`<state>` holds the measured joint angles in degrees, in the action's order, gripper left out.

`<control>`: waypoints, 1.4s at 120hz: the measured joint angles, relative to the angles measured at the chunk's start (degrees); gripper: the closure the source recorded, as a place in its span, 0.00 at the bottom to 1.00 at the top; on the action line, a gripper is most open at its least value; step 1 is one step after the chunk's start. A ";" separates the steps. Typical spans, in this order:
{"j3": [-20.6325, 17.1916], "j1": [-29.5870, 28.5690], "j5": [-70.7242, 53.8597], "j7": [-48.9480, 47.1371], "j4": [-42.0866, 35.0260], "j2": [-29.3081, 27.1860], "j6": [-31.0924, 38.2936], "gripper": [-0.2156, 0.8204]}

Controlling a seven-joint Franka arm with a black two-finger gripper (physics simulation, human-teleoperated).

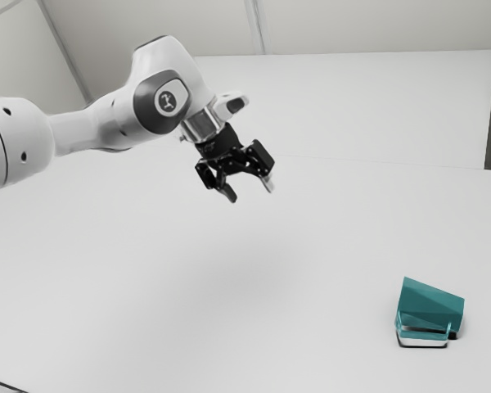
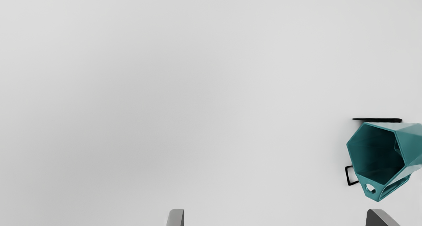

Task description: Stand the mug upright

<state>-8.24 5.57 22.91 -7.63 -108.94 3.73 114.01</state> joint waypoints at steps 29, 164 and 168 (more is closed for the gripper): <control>-6.78 1.95 10.92 4.07 -4.68 5.42 12.26 0.21; -16.58 7.98 32.13 22.73 3.47 26.66 29.03 0.21; -16.56 8.01 32.35 23.33 3.50 26.95 29.24 0.21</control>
<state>-24.80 13.58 55.26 15.71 -105.44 30.69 143.25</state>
